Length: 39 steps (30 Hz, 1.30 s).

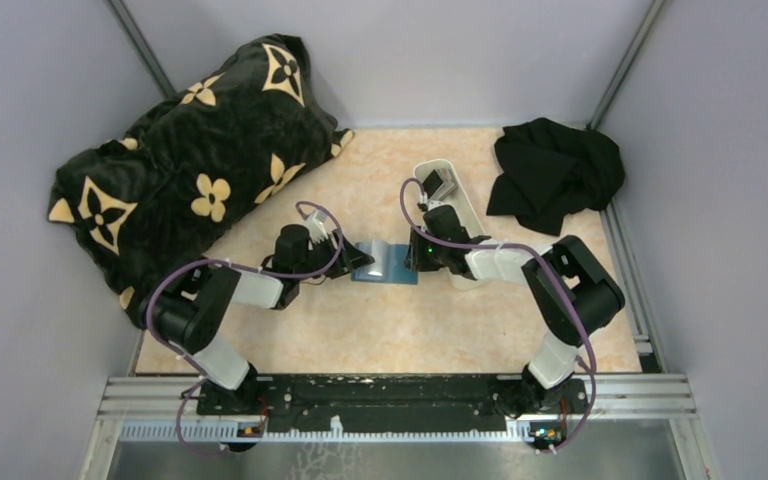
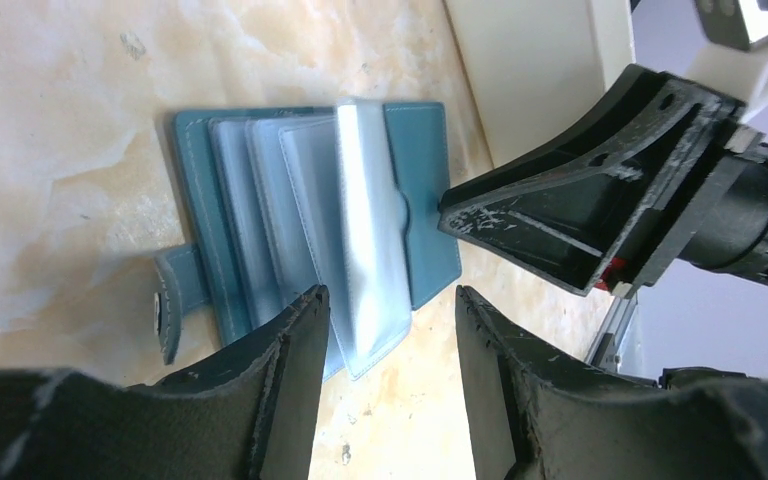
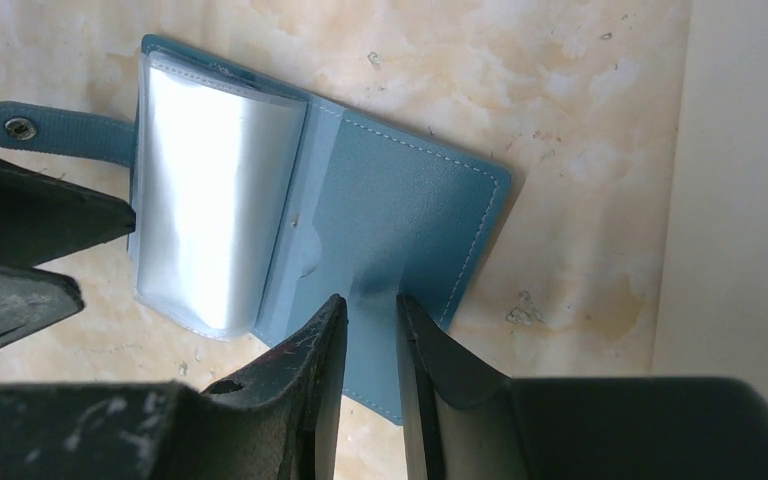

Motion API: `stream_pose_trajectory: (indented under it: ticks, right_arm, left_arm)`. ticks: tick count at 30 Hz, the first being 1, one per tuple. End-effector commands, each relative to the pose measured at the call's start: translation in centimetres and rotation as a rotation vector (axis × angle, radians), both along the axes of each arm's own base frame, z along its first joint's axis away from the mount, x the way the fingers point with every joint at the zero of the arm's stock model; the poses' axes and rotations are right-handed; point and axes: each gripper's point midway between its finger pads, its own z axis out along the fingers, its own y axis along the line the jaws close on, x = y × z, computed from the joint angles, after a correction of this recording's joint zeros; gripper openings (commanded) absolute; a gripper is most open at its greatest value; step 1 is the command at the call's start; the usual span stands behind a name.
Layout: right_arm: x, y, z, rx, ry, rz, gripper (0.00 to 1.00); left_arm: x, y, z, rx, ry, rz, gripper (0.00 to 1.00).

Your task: Take the credit cards out of the card holder

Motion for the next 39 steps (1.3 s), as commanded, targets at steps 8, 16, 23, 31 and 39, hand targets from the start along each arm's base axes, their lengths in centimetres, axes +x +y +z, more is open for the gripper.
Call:
stream_pose_trajectory:
  ticks: [8, 16, 23, 31, 39]
  right_arm:
    - [-0.6, -0.2, -1.2, -0.003, 0.03, 0.004, 0.26]
    - [-0.6, -0.2, -1.3, -0.002, 0.033, 0.003, 0.26]
    - [-0.6, 0.0, -1.3, 0.004, 0.034, 0.012, 0.26]
    - [-0.9, 0.7, -1.6, 0.022, 0.048, 0.039, 0.26]
    - [-0.9, 1.4, -2.0, 0.03, 0.055, 0.053, 0.26]
  left_arm:
    - [0.4, 1.2, 1.5, 0.041, -0.055, 0.028, 0.56]
    - [0.0, 1.9, -0.4, 0.085, -0.022, 0.038, 0.56]
    - [-0.1, 1.8, -2.7, 0.101, 0.031, 0.039, 0.56]
    - [-0.2, 0.7, -2.4, 0.063, 0.026, 0.007, 0.56]
    - [-0.2, -2.7, 1.2, 0.033, -0.036, -0.073, 0.56]
